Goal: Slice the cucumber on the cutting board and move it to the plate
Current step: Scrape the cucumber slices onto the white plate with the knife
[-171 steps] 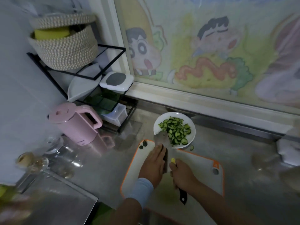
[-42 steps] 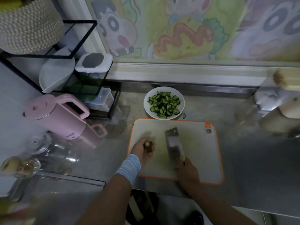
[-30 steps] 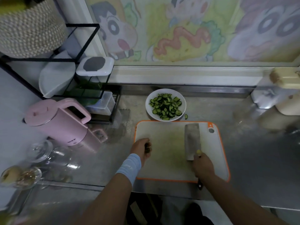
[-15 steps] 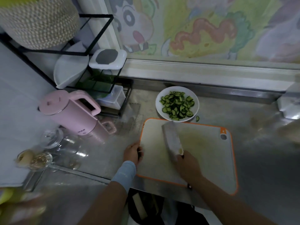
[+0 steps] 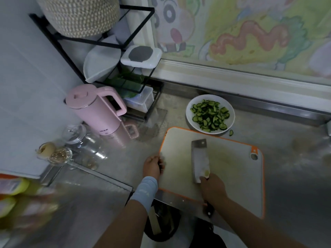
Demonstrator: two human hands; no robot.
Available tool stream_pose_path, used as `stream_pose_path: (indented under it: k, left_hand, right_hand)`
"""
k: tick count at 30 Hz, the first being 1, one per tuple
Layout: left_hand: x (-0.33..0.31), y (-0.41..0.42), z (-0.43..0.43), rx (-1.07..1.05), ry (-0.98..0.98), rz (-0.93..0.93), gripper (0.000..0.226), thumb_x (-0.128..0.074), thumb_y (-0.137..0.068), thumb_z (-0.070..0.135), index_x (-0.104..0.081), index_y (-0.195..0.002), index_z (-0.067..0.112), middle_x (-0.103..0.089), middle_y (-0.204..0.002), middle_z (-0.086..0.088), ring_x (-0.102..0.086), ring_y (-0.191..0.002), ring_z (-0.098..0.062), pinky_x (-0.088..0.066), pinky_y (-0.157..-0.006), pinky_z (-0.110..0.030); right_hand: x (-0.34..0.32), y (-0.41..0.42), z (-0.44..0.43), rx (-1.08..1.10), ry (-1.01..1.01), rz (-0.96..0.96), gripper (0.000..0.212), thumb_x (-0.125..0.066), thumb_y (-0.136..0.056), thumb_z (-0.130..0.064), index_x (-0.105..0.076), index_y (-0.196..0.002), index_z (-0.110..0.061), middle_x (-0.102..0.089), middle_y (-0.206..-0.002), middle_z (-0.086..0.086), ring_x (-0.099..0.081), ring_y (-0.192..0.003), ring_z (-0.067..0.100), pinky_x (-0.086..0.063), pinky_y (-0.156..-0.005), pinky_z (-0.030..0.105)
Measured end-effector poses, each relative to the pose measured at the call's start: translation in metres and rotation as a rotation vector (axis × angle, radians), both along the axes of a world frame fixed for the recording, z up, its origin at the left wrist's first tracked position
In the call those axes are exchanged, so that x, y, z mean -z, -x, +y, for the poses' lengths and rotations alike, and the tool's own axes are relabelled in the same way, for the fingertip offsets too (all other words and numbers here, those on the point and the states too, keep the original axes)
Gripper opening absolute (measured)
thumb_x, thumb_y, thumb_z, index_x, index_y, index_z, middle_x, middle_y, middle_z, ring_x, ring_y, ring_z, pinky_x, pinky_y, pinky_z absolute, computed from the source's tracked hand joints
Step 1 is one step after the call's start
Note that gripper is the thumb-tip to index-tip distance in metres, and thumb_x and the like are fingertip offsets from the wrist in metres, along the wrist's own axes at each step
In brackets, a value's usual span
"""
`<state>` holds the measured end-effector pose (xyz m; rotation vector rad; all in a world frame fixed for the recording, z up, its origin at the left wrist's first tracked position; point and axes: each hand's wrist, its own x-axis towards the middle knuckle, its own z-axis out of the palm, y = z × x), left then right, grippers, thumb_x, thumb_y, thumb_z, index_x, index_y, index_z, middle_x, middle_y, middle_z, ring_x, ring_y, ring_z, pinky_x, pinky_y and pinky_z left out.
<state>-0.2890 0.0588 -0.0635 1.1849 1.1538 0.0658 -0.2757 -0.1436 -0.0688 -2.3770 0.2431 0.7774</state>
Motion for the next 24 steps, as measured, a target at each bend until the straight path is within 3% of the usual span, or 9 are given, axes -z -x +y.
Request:
stream_pose_path:
  k: [3,6,9,14,17,19,21,24]
  left_hand:
    - [0.004,0.019,0.016,0.049,-0.187,0.075,0.02,-0.044,-0.088,0.002,-0.058,-0.078,0.013,-0.059,-0.067,-0.007,-0.048,-0.051,-0.02,-0.042,-0.049,-0.022]
    - [0.01,0.039,0.032,0.026,-0.198,0.086,0.023,-0.045,-0.086,0.004,-0.062,-0.077,0.017,-0.062,-0.07,-0.01,-0.053,-0.059,-0.023,-0.045,-0.06,-0.03]
    - [0.008,0.057,0.046,0.007,-0.164,0.032,0.029,-0.04,-0.087,-0.001,-0.058,-0.072,0.016,-0.057,-0.065,-0.011,-0.047,-0.054,-0.023,-0.036,-0.05,-0.025]
    - [-0.017,0.086,0.06,0.058,-0.132,-0.048,0.031,-0.035,-0.083,-0.007,-0.057,-0.072,0.011,-0.053,-0.061,-0.013,-0.047,-0.053,-0.022,-0.034,-0.04,-0.02]
    - [-0.032,0.107,0.06,0.171,-0.049,-0.008,0.028,-0.038,-0.086,-0.009,-0.054,-0.072,0.008,-0.053,-0.062,-0.012,-0.05,-0.047,-0.021,-0.038,-0.037,-0.018]
    - [-0.039,0.123,0.055,0.289,0.046,0.033,0.026,-0.038,-0.09,-0.007,-0.052,-0.074,0.008,-0.054,-0.066,-0.013,-0.053,-0.047,-0.019,-0.043,-0.045,-0.021]
    - [-0.037,0.143,0.048,0.45,0.103,0.087,0.024,-0.038,-0.093,-0.003,-0.054,-0.078,0.008,-0.056,-0.072,-0.011,-0.054,-0.058,-0.02,-0.045,-0.058,-0.027]
    - [-0.025,0.168,0.036,0.562,0.113,0.15,0.021,-0.039,-0.094,-0.001,-0.056,-0.086,0.007,-0.058,-0.078,-0.01,-0.054,-0.065,-0.019,-0.047,-0.065,-0.029]
  right_hand:
    - [-0.003,0.017,0.034,-0.15,0.007,0.041,0.02,-0.043,-0.098,-0.022,-0.056,-0.092,-0.007,-0.061,-0.096,0.015,-0.059,-0.089,0.03,-0.047,-0.075,0.034]
    - [0.003,0.035,0.069,-0.117,-0.032,0.056,0.027,-0.049,-0.096,-0.025,-0.062,-0.105,-0.002,-0.063,-0.112,0.02,-0.059,-0.106,0.035,-0.044,-0.078,0.032]
    - [0.001,0.049,0.091,-0.078,-0.062,0.096,0.03,-0.05,-0.094,-0.025,-0.061,-0.112,-0.003,-0.062,-0.118,0.018,-0.058,-0.111,0.034,-0.043,-0.082,0.03]
    - [-0.015,0.065,0.088,0.019,-0.196,0.091,0.029,-0.05,-0.095,-0.025,-0.066,-0.106,-0.005,-0.066,-0.105,0.017,-0.062,-0.098,0.032,-0.044,-0.076,0.032]
    - [-0.026,0.081,0.081,0.02,-0.208,0.017,0.025,-0.052,-0.094,-0.022,-0.063,-0.074,-0.013,-0.063,-0.076,0.014,-0.062,-0.075,0.028,-0.042,-0.066,0.033]
    - [-0.035,0.094,0.074,0.043,-0.257,0.008,0.029,-0.051,-0.095,-0.02,-0.055,-0.066,-0.015,-0.055,-0.059,0.009,-0.055,-0.058,0.024,-0.041,-0.058,0.031]
    - [-0.043,0.11,0.067,0.005,-0.273,-0.013,0.028,-0.048,-0.096,-0.02,-0.053,-0.069,-0.013,-0.052,-0.057,0.005,-0.051,-0.056,0.021,-0.036,-0.054,0.028]
    - [-0.047,0.136,0.06,-0.068,-0.261,-0.074,0.035,-0.045,-0.097,-0.018,-0.041,-0.062,-0.014,-0.043,-0.054,0.003,-0.041,-0.053,0.018,-0.027,-0.053,0.027]
